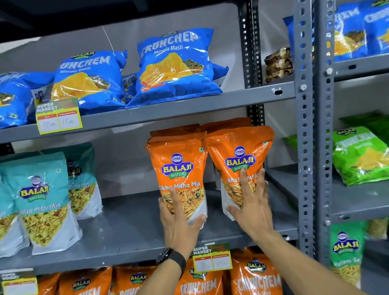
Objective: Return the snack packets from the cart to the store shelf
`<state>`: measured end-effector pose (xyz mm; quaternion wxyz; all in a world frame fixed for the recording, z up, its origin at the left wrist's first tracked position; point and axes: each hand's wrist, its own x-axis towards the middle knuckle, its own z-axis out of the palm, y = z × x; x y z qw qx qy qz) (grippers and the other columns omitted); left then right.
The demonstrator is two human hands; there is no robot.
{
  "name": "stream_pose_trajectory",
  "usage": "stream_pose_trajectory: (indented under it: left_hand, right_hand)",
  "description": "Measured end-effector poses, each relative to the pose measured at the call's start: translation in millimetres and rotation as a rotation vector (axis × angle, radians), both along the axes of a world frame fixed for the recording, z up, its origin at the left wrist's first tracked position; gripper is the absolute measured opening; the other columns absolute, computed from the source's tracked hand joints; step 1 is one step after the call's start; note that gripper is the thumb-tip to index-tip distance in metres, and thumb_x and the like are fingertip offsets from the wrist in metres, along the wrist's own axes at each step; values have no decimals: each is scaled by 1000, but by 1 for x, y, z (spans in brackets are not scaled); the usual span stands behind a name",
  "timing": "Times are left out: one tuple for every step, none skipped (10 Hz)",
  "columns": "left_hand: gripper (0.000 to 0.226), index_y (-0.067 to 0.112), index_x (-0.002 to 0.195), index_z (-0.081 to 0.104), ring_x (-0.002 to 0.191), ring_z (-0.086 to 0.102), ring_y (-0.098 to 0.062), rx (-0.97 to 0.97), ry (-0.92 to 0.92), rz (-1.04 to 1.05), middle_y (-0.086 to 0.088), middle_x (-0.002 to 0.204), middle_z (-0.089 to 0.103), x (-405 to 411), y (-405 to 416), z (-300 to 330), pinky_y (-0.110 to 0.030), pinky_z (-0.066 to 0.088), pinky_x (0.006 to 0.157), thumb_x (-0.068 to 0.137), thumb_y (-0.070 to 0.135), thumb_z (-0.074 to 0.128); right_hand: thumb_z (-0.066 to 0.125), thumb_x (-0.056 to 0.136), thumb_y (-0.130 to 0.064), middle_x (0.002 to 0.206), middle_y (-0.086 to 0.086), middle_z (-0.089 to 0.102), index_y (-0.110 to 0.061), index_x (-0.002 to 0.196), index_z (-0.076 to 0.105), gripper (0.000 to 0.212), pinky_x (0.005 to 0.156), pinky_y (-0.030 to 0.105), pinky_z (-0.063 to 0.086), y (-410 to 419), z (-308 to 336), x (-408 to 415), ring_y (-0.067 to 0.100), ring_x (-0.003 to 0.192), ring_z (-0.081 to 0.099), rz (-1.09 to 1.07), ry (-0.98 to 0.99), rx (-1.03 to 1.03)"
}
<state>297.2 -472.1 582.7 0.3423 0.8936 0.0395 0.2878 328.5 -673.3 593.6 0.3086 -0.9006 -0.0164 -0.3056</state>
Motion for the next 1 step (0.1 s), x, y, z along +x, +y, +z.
stream_pose_trajectory:
  left_hand:
    - [116,46,154,-29,161,5,-36,-16,3,-27,-8,172,-16,-8,14,3,-53,30,122,84,70,60]
  right_hand:
    - [71,77,-67,171,11,-21,-45,159,-15,121,121,69,23,4,3,-8,48,157,-2,-55,-71,-64]
